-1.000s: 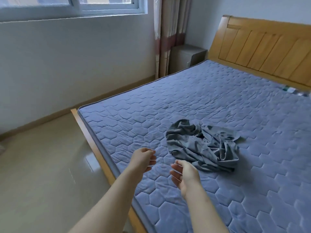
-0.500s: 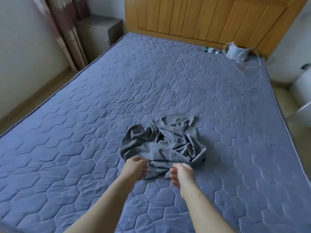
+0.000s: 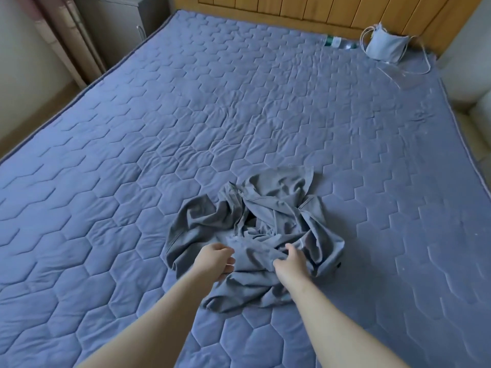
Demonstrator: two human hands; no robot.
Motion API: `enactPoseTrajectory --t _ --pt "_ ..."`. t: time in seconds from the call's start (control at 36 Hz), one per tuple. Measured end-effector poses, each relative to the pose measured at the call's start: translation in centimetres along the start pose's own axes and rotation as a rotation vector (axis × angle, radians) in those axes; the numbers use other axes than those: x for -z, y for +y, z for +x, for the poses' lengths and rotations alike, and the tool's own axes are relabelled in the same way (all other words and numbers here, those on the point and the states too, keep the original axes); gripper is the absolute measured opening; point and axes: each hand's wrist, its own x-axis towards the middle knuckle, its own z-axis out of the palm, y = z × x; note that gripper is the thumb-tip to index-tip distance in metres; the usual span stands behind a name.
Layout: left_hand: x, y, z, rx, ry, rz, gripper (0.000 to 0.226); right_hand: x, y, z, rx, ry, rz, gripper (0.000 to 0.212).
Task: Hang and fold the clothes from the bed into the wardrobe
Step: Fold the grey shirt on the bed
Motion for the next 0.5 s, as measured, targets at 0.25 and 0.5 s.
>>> enactPoseTrajectory --t 0.25,0.5 --pt "-0.5 -1.8 2.0 0.039 0.058 0.081 0.015 0.1 2.4 0.9 -0.046 -0.114 -0.123 0.019" --pt "-3.6 -2.2 -2.3 -0.203 0.123 0.48 0.08 5.0 1.4 -4.3 -0.109 -0.217 0.255 0.019"
